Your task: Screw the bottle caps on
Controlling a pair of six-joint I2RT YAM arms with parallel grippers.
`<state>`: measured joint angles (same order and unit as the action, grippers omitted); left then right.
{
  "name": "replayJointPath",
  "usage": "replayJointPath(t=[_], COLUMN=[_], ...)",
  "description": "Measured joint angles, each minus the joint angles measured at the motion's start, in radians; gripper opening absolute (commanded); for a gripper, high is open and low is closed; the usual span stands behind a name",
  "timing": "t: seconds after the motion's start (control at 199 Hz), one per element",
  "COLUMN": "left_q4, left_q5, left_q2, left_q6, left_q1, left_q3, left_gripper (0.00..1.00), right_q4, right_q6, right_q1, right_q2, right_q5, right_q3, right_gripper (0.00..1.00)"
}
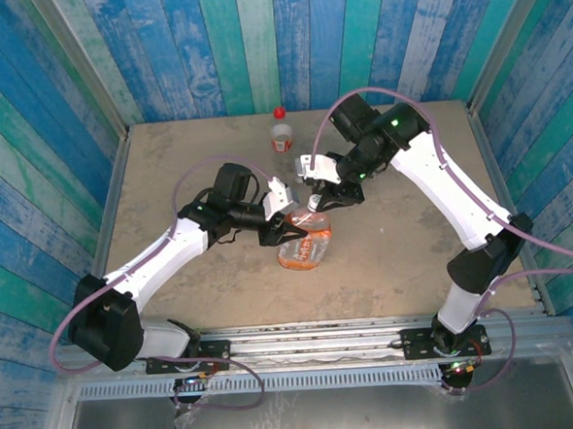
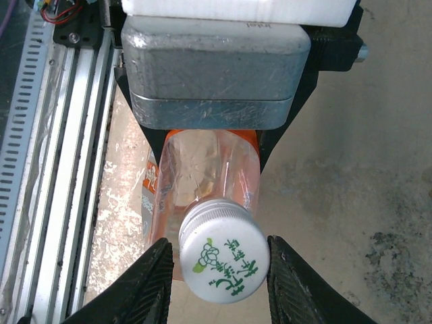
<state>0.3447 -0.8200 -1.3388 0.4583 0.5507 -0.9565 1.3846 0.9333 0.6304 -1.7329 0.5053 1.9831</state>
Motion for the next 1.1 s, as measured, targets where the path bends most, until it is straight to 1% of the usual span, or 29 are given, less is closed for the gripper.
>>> replayJointPath(t=[0.13, 0.591, 0.827, 1.098], left_q4=[0.000, 0.002, -0.023, -0.053], left_q5=[0.000, 0.004, 0.008, 0.000], left_q2=[0.000, 0.005, 0.040, 0.061], left_q6=[0.002, 0.014, -0.001, -0.022], left_q1=[0.000, 0.000, -0.001, -0.010], left_q3=[0.000, 0.000, 0.032, 0.056], left_gripper=[0.53, 0.53, 0.53, 0.53], right_q4=[0.004, 0.003, 0.002, -0.011], right_q6=[0.000, -0.013, -0.039, -0.093], right_q1=[0.003, 0.003, -0.003, -0.011], right_q2=[-0.002, -0.002, -0.002, -0.002], right_q5=[0.002, 0.006, 0.042, 0.082], right_q3=[0.001, 0.002, 0.001, -0.003], right_gripper=[0.40, 0.30, 0.25, 0.26])
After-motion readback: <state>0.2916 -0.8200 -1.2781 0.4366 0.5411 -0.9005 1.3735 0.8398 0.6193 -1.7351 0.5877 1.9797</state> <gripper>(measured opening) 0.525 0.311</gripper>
